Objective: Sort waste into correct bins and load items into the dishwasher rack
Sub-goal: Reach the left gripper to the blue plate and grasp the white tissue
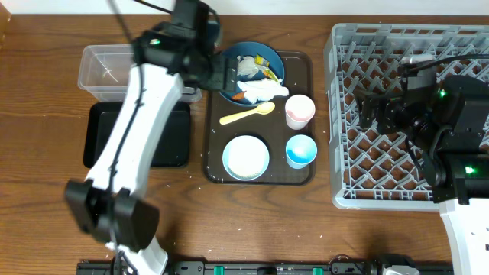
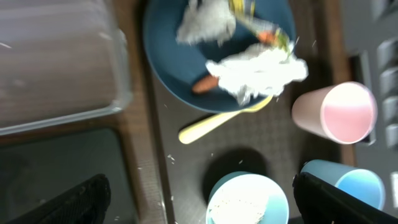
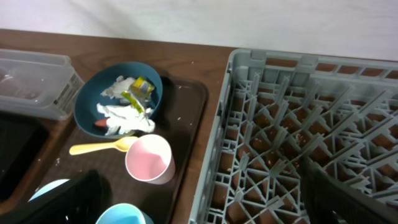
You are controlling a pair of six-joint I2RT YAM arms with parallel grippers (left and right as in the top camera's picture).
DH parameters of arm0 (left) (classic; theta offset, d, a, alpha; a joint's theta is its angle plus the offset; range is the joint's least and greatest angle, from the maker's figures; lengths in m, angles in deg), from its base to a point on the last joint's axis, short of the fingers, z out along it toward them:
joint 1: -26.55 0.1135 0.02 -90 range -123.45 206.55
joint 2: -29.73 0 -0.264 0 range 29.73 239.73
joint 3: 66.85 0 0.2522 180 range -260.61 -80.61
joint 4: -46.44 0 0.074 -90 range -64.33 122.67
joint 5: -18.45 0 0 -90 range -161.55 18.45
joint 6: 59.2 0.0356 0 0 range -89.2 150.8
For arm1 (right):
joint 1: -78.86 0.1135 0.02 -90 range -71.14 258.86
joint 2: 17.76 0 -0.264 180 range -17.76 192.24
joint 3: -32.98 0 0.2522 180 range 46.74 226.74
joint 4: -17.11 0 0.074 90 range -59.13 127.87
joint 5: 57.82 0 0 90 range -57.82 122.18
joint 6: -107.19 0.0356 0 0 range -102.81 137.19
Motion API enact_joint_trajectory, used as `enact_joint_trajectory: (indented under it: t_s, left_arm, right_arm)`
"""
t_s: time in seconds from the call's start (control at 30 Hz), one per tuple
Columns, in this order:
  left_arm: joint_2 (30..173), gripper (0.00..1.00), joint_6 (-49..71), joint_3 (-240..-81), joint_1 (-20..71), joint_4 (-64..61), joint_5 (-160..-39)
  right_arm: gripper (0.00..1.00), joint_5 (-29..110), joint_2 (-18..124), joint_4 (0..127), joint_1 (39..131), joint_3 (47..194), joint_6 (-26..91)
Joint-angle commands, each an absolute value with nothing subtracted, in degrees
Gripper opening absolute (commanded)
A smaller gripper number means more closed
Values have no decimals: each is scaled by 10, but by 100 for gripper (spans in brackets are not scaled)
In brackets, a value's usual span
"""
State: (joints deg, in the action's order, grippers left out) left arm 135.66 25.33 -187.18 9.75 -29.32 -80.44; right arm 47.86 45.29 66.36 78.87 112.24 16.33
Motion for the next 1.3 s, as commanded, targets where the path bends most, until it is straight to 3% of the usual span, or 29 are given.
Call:
enact_joint_trajectory:
  t_s: [0.0,0.47,0.87,1.27]
  left_arm:
    - [1393,96,261,-1884,90,-285,-831]
    - [1542,97,177,-2134,74,-275,-844]
    - [1660,97,201,-2140,42,-246,-737]
    - [1735,97,202,-2138,20,-222,-736]
  right_arm:
    - [99,492,451,670,796,1134,159]
    - [99,492,451,698,796,1134,159]
    - [99,492,452,713,796,1134,159]
    - [99,492,452,725,796,1134,159]
